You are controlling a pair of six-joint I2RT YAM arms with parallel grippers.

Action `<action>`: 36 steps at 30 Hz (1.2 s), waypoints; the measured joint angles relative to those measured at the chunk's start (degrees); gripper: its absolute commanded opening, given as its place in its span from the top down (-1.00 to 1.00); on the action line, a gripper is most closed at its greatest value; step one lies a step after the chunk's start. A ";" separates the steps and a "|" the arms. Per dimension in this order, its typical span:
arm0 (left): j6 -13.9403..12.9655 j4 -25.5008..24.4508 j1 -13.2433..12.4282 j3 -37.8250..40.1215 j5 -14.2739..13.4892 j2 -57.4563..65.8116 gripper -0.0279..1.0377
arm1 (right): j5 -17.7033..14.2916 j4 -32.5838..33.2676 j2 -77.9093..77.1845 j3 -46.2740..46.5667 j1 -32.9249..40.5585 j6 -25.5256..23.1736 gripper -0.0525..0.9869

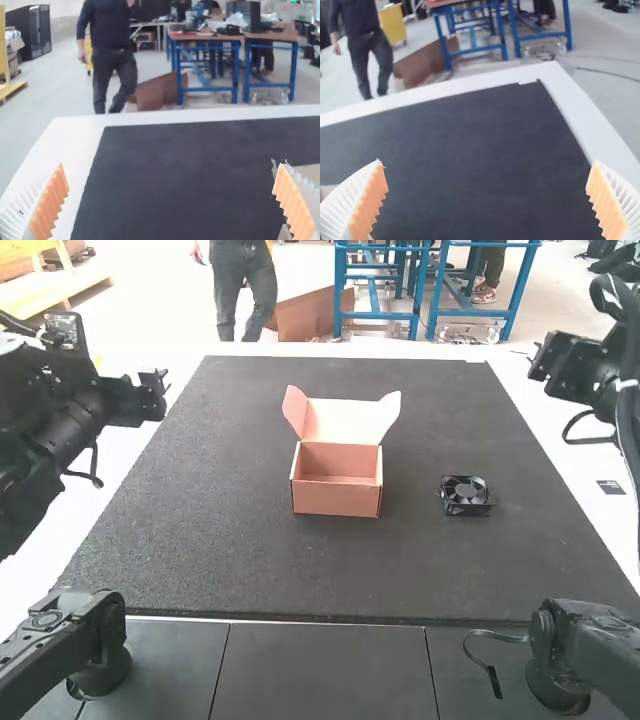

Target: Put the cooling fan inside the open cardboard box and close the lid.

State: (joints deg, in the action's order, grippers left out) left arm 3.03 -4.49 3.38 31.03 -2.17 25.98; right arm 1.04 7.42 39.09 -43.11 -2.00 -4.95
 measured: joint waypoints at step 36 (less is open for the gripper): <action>5.38 -20.85 21.38 21.68 2.19 28.72 -0.87 | 0.63 40.15 49.70 -34.10 -0.35 11.19 -0.84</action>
State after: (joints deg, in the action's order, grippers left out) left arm 8.40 -25.34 24.75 52.71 0.01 54.70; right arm 1.67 47.57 88.79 -77.21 -2.35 6.24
